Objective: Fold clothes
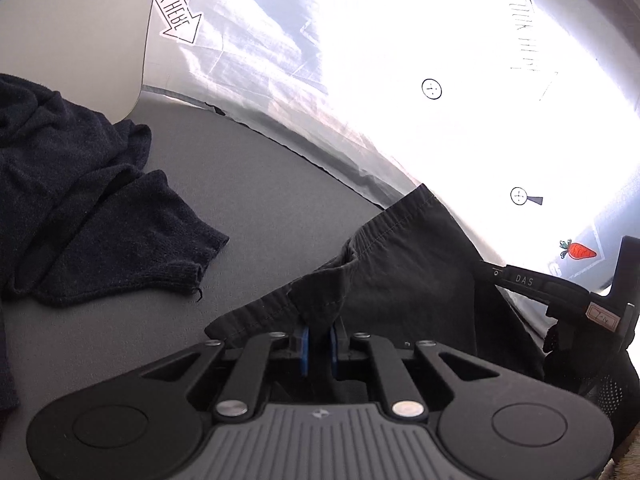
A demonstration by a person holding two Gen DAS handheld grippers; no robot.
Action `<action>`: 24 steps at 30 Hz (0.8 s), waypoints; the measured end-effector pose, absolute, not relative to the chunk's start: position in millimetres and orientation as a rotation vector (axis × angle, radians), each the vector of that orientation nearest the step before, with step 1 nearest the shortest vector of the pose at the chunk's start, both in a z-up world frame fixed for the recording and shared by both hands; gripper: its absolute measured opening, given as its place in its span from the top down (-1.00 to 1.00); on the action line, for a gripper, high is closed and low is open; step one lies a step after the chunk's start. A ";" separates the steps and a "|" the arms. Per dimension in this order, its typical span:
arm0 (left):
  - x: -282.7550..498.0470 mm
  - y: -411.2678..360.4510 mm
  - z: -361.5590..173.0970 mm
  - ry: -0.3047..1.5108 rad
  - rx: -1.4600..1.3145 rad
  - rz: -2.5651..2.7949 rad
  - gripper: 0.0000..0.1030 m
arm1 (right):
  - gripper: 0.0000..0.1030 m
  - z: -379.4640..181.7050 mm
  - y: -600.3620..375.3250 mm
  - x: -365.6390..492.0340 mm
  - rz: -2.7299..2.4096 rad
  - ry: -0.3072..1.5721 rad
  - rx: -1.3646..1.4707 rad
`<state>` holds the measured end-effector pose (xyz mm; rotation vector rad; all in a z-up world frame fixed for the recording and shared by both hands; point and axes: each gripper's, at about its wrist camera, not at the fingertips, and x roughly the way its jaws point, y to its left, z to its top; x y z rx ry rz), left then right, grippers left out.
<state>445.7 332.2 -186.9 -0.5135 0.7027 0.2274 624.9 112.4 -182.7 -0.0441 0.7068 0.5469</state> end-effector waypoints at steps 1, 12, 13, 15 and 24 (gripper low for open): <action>448.9 331.1 -180.8 0.682 -0.496 0.216 0.79 | 0.95 -177.9 110.2 628.7 0.537 0.697 -0.021; 460.1 346.4 -236.4 0.832 -0.498 0.328 0.58 | 0.49 -206.9 124.2 641.5 0.469 0.785 -0.059; 456.0 348.7 -234.2 0.819 -0.506 0.322 0.58 | 0.42 -205.6 118.8 637.5 0.451 0.777 -0.041; 449.6 351.9 -229.7 0.803 -0.501 0.319 0.52 | 0.36 -200.0 103.6 629.1 0.410 0.757 0.006; 441.5 350.8 -229.9 0.813 -0.479 0.327 -0.33 | -0.26 -186.8 -42.4 547.8 -0.027 0.698 -0.045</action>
